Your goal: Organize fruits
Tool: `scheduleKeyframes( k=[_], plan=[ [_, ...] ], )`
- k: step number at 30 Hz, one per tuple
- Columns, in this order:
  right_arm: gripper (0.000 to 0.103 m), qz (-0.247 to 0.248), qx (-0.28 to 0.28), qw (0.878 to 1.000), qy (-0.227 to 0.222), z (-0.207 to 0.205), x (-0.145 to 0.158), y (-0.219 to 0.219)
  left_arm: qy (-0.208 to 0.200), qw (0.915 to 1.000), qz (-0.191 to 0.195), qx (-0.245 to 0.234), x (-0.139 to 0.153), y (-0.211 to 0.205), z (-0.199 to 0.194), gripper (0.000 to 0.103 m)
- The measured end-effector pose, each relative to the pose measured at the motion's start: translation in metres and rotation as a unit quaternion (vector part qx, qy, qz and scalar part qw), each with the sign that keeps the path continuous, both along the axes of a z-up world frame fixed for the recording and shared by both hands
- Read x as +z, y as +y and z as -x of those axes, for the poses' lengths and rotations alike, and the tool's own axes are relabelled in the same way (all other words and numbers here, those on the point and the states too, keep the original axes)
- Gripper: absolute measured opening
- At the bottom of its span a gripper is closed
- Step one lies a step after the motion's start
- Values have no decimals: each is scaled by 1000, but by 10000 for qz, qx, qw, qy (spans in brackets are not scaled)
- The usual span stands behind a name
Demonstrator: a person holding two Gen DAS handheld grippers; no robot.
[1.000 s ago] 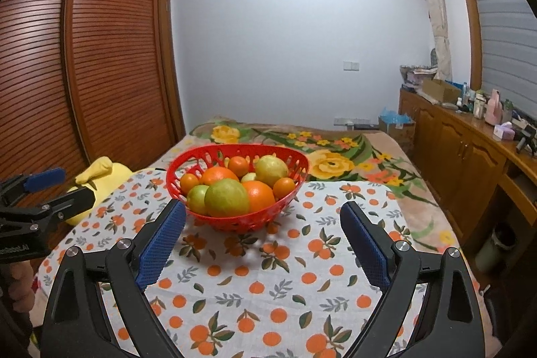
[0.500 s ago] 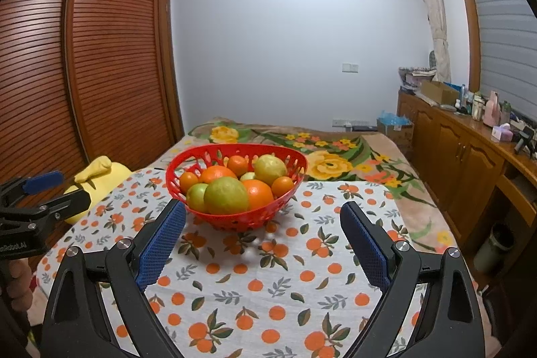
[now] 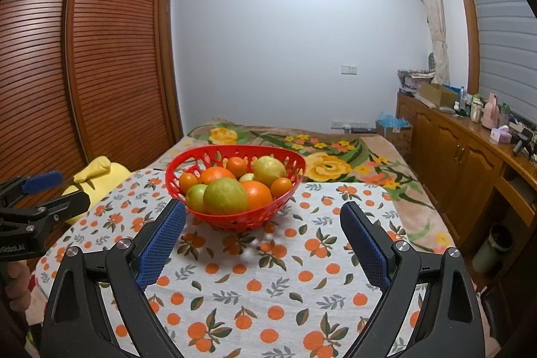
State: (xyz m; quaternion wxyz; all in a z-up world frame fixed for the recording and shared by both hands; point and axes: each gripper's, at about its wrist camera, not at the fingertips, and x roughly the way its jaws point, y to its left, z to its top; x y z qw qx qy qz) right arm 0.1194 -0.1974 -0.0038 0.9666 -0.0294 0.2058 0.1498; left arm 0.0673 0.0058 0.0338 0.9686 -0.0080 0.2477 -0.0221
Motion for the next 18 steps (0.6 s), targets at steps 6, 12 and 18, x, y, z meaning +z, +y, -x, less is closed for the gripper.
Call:
scheduleKeyframes(
  k=[6,12,18],
  plan=[
    [95,-5,3,10000,-2,0,0,0,16,10000,2,-25,0,-2,0,88],
    [95,0,-4,10000,-6,0,0,0,10,10000,3,-34,-1,-3,-1,88],
    [95,8,5,10000,1,0,0,0,5,10000,6,-36,-1,-4,-1,88]
  ],
)
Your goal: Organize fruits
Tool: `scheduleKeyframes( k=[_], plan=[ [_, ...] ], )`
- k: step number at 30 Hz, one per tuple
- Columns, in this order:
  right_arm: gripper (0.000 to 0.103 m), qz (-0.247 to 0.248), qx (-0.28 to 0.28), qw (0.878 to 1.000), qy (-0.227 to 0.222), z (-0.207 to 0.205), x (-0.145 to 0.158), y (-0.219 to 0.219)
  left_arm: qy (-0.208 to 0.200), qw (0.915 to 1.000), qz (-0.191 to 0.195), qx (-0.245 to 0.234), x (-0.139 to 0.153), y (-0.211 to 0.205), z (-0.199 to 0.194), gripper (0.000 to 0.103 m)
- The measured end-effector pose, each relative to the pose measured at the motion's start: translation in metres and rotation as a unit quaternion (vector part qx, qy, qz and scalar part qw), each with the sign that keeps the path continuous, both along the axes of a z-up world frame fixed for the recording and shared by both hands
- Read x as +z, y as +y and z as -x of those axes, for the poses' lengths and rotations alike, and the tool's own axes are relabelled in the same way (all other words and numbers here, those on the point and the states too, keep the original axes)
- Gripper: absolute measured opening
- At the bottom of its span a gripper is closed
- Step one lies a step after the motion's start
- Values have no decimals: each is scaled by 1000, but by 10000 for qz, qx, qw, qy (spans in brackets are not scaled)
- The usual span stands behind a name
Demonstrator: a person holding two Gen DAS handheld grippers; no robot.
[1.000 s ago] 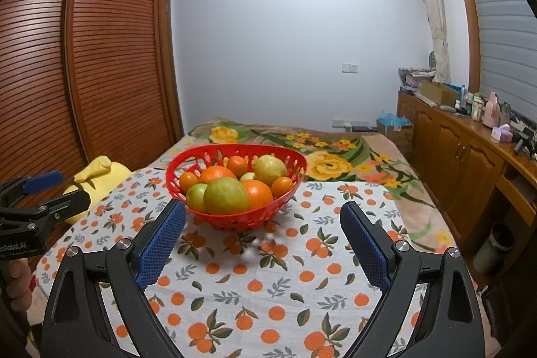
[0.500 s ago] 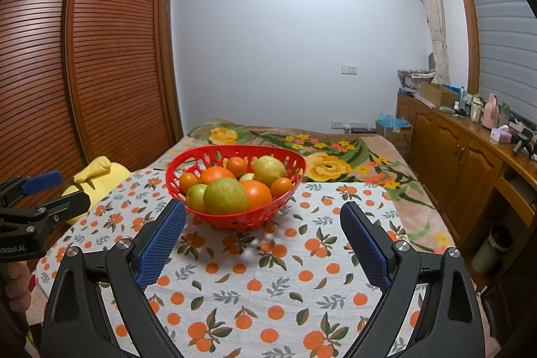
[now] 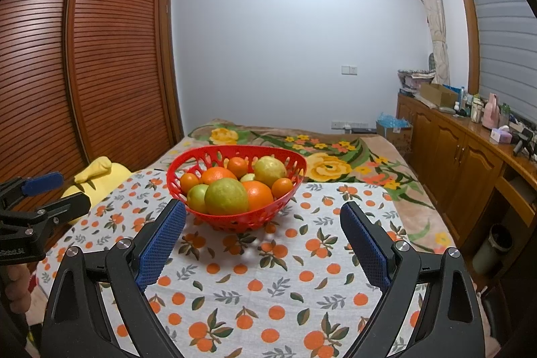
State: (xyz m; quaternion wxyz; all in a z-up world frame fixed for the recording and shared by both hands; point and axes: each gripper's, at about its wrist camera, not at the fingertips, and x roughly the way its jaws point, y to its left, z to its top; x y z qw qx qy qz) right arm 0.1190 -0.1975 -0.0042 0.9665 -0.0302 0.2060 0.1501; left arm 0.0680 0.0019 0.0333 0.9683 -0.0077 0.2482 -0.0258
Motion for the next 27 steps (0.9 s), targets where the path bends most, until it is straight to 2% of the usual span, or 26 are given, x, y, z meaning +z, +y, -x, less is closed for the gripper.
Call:
scheduleKeyframes(
  k=[27],
  plan=[
    [95,-3,2,10000,-4,2,2,0,-41,10000,5,-32,3,-2,2,88]
  ],
)
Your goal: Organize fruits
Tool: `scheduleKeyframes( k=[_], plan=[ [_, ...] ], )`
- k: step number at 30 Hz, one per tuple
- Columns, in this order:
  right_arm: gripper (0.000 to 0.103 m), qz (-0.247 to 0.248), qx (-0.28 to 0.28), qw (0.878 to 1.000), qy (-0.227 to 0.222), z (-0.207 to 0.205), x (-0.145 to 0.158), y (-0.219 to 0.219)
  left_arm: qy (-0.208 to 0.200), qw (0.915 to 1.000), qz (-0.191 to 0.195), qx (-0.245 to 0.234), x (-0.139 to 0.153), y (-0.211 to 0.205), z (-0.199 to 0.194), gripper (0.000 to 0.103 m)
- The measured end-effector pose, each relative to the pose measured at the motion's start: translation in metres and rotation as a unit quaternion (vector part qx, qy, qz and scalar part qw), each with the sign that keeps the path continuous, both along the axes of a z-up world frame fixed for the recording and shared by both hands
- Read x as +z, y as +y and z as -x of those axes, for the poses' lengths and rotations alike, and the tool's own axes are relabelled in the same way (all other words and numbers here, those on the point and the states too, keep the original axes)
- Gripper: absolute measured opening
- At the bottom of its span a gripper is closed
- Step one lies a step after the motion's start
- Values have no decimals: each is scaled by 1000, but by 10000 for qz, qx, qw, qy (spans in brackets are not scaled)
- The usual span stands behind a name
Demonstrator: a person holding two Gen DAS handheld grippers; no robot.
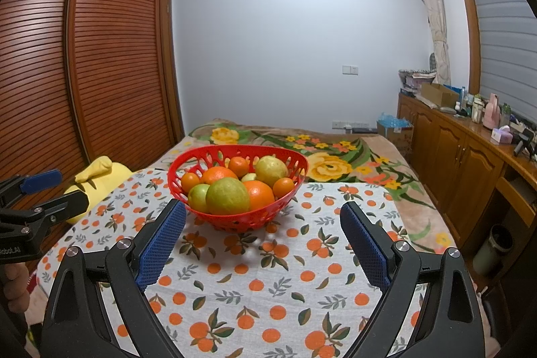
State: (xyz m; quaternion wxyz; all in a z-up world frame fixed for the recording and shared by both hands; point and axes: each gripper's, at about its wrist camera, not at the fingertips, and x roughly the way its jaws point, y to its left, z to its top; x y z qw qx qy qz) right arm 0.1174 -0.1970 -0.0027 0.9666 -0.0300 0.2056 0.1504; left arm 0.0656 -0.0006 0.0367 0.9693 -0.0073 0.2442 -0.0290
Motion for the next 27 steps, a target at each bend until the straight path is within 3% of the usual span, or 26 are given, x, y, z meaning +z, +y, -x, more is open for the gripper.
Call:
scheduleKeyframes(
  k=[27],
  plan=[
    [95,-15,17,10000,-2,1,1,0,3,10000,13,2,0,-2,0,89]
  ],
)
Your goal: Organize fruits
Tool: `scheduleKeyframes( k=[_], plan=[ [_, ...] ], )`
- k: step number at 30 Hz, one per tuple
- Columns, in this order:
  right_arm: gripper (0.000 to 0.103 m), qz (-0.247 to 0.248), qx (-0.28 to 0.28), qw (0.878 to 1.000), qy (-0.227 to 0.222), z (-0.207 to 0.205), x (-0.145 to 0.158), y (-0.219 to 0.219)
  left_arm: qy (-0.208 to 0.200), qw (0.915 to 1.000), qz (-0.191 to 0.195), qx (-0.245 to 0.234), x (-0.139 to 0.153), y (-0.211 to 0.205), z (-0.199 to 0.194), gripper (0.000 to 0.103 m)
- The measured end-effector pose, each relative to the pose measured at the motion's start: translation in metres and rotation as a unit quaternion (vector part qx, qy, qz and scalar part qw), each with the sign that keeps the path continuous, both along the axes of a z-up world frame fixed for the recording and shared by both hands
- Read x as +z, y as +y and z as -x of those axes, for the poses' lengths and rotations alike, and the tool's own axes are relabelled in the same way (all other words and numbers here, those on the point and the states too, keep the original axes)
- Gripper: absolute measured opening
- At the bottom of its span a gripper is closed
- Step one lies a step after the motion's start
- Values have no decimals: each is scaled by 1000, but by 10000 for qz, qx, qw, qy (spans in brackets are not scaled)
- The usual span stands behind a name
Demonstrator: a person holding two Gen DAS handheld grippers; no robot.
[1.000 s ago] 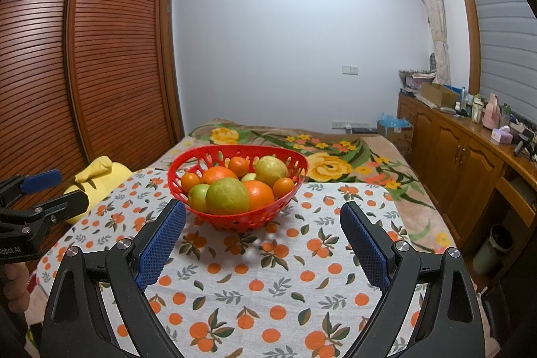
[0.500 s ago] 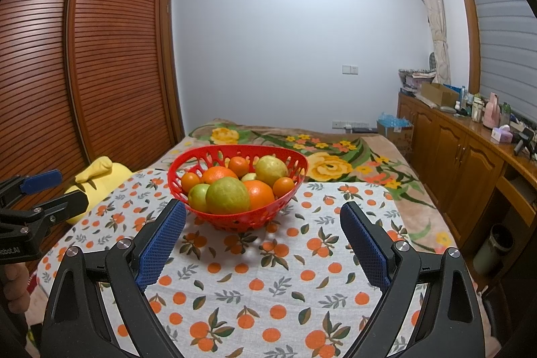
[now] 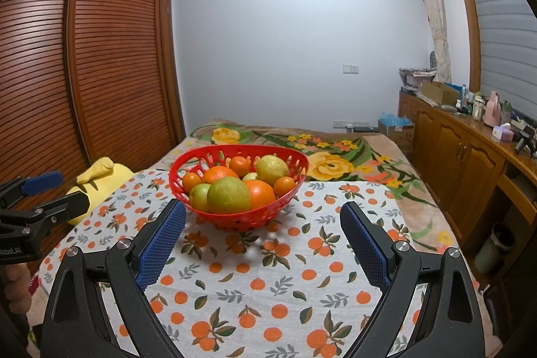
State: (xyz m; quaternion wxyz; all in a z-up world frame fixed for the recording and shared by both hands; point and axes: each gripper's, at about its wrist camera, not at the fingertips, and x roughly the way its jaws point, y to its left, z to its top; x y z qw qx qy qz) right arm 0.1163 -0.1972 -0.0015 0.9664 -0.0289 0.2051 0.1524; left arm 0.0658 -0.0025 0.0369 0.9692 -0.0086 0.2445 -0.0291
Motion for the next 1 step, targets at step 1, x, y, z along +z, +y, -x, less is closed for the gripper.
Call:
scheduleKeyframes(
  k=[1],
  plan=[
    [95,-6,2,10000,8,0,0,0,0,10000,1,-2,0,0,0,89]
  ],
)
